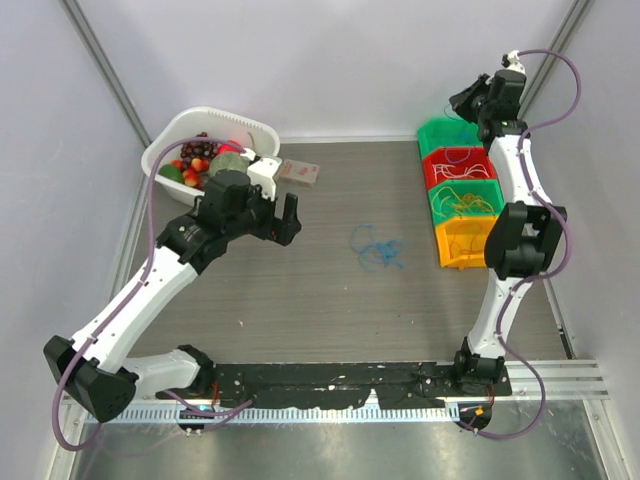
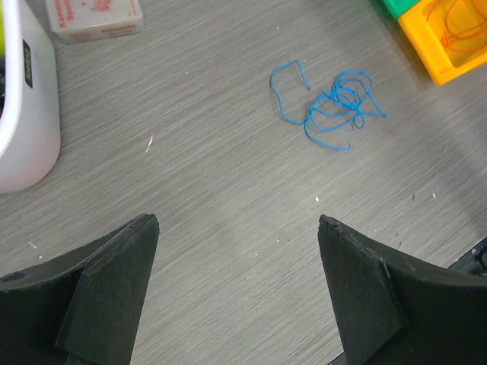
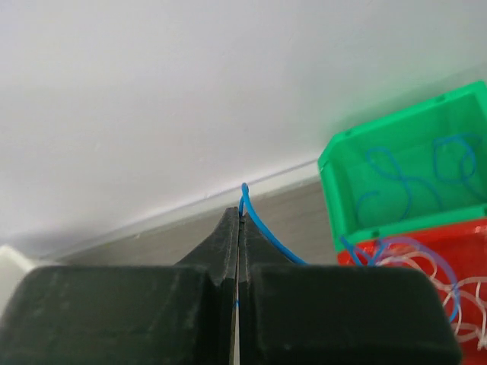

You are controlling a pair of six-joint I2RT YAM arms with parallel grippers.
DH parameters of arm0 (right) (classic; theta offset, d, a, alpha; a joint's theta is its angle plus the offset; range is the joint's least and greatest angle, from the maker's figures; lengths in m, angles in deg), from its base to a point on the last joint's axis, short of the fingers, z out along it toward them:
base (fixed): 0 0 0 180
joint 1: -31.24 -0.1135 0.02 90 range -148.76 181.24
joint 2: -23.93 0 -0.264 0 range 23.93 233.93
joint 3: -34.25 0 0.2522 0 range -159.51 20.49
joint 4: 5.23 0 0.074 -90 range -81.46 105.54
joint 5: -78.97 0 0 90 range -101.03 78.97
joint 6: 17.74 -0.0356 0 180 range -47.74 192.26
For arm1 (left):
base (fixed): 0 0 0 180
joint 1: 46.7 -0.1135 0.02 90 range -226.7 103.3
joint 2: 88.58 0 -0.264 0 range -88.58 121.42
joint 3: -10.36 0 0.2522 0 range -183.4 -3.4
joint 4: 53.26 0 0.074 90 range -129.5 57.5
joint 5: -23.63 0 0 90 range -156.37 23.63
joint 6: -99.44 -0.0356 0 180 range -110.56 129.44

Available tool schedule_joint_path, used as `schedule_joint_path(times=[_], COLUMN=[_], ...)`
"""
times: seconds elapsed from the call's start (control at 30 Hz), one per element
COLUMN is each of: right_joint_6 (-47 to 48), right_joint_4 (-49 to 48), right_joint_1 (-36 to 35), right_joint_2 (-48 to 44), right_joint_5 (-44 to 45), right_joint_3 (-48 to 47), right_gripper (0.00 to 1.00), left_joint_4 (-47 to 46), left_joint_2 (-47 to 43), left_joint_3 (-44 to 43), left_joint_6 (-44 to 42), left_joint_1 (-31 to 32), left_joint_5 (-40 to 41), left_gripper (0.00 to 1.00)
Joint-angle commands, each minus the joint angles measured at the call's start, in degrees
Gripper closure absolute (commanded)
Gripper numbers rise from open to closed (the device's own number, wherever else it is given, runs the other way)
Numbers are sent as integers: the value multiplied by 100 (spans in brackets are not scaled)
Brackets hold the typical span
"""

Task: Untangle the cables

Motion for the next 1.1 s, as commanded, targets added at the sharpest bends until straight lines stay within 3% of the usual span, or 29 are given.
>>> schedule_joint_path(times=[0.0, 0.2, 0.3, 0.67, 1.07], right_joint_6=[97, -69, -149, -62, -263], right_joint_4=[-315, -262, -366, -894, -965], right_joint_1=[37, 89, 72, 72, 125], right_joint_2=[875, 1922, 2020, 1378, 2423], right_joint_5=[228, 220, 149, 324, 545], right_joint_3=[-922, -2100, -2540, -2488, -2505], right_gripper=[99, 99, 99, 99, 99], left_joint_4=[-7, 89, 116, 54, 116], left_joint_2=[124, 265, 335, 529, 616], left_joint_3=[-214, -311, -372, -460, -548], left_joint_6=[-443, -637, -716, -830, -900], left_joint_1=[-12, -12, -12, -12, -12], left_joint_5=[-380, -433, -363, -284, -363], left_gripper=[10, 9, 9, 7, 5])
